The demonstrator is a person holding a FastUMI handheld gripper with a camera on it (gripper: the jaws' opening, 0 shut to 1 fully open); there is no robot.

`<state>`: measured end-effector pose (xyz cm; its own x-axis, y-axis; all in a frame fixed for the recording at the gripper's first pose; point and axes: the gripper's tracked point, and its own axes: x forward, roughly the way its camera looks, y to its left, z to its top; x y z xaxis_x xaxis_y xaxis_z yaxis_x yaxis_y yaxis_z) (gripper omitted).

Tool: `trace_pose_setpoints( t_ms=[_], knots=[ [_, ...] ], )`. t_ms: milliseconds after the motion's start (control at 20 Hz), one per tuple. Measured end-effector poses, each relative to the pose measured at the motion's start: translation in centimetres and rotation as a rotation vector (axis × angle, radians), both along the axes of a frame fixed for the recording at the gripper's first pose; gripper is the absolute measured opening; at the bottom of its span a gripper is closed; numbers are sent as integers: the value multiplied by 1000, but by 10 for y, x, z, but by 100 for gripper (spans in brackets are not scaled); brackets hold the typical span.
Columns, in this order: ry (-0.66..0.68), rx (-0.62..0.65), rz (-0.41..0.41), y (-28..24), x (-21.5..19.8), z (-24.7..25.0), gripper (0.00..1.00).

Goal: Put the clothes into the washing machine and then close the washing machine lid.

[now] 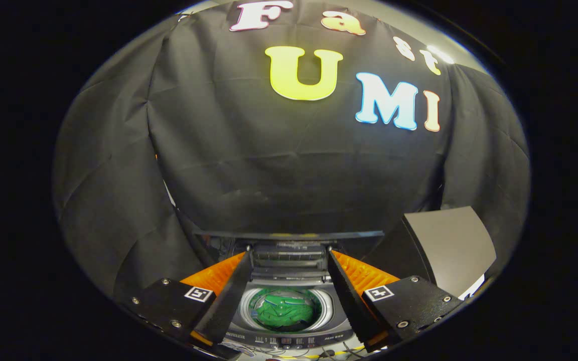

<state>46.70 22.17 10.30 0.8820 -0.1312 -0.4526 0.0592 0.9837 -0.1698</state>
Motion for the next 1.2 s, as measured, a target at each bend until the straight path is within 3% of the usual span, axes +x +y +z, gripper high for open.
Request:
trace_pose_setpoints(
  t_ms=[400, 700, 1200],
  knots=[
    [-21, 10, -36, -46, 84, -8, 94],
    [15, 53, -19, -55, 135, -26, 94],
    [121, 20, 6, -55, 158, -73, 94]
  ],
)
